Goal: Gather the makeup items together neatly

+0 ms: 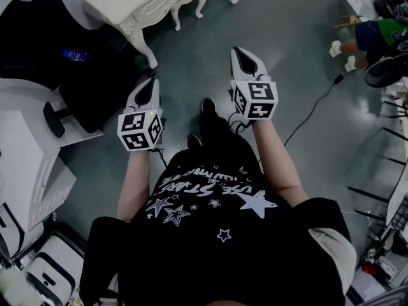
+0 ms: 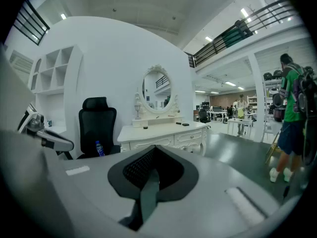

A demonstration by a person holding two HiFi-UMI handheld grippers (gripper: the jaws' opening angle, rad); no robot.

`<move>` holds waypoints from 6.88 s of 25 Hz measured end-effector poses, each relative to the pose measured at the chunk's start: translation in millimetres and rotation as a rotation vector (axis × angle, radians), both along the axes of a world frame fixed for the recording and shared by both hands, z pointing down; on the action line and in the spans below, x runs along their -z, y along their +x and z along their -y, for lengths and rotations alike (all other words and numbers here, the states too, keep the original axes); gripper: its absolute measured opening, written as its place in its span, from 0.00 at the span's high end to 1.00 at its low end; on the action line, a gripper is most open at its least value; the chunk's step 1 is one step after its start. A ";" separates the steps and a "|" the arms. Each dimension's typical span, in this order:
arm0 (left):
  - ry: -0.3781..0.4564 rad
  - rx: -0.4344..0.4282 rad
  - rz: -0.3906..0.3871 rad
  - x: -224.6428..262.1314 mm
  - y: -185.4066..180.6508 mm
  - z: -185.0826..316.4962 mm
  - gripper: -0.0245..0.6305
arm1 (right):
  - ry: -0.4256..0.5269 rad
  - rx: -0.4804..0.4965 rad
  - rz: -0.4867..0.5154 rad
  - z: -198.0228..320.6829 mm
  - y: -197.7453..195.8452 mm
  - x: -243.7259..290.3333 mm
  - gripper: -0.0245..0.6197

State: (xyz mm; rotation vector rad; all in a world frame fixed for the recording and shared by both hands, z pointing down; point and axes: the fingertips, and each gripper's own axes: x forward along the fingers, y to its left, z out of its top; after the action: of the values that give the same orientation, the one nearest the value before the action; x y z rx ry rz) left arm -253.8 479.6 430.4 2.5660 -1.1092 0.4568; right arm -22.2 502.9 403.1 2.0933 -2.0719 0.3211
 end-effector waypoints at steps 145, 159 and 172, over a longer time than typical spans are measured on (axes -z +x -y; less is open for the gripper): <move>-0.224 0.705 0.013 -60.0 6.4 523.6 0.96 | -0.503 1.000 -0.184 673.5 -153.6 -153.2 0.58; -0.210 0.652 0.020 -57.6 50.4 532.3 0.96 | -0.443 0.911 -0.162 678.0 -78.0 -130.0 0.59; -0.243 0.578 0.020 -69.1 82.1 542.2 0.96 | -0.509 0.867 -0.193 684.5 -30.1 -157.5 0.58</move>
State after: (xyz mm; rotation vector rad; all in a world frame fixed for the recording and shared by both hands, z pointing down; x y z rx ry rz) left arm -171.7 -62.6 499.5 1.9199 -1.6097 0.4336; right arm -52.3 -181.5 560.6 0.8076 -2.2307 0.4172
